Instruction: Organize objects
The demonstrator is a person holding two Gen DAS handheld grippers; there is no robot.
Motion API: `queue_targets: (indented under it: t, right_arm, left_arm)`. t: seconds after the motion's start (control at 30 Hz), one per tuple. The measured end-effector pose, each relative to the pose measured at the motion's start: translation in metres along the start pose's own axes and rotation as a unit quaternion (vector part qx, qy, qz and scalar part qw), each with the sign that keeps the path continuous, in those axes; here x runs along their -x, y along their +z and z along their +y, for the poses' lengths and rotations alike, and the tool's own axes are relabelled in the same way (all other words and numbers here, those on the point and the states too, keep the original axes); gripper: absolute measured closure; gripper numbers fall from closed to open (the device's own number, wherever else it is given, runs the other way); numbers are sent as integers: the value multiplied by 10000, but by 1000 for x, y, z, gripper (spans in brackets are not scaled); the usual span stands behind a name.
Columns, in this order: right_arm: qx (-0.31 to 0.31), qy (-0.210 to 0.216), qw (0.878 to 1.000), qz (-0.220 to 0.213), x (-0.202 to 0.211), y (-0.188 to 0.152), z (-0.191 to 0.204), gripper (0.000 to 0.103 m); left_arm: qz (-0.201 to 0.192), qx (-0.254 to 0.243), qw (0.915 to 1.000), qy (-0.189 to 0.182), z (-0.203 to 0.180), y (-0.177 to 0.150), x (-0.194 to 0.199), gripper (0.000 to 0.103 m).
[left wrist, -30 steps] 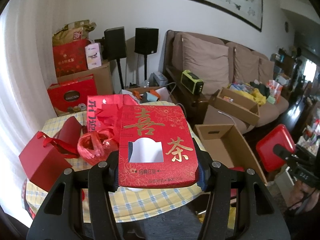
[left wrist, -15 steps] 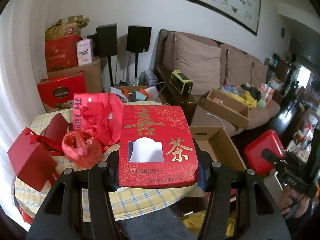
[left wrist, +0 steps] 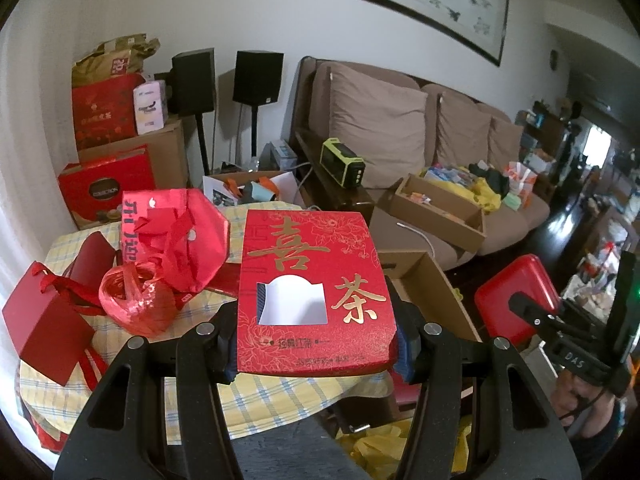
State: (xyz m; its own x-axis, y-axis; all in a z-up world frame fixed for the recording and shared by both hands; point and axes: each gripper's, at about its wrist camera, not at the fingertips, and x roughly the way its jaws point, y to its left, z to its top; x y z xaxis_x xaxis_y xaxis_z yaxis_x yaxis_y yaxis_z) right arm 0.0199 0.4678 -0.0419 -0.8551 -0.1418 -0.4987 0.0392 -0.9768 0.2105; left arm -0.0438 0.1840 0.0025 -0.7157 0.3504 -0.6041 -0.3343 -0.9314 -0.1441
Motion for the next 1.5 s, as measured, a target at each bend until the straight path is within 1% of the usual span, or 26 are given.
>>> queue_targets:
  t: [0.2, 0.3, 0.37, 0.7, 1.0, 1.23, 1.5]
  right_arm:
    - [-58, -51, 10000, 49, -1, -1, -2, 39]
    - [-112, -25, 9999, 98, -2, -2, -4, 39]
    - [-151, -28, 9998, 110, -2, -2, -6, 39]
    - [-266, -62, 9996, 59, 3, 2, -17, 39]
    - [-389, -118, 9992, 47, 6, 2, -28, 39]
    - [-487, -138, 9987, 37, 7, 4, -35, 39]
    - [-553, -180, 9983, 12, 10, 4, -41, 39]
  left_arm:
    - [-15, -47, 10000, -52, -11, -1, -1, 50]
    - [-20, -149, 9999, 40, -17, -3, -4, 50]
    - [8, -156, 9999, 36, -20, -4, -8, 50]
    - [114, -284, 9995, -99, -42, -7, -17, 50]
    - [172, -392, 9990, -145, -56, -10, -24, 50]
    - [177, -531, 9984, -86, -63, -13, -27, 50]
    - [213, -657, 9975, -120, -73, -16, -32, 50]
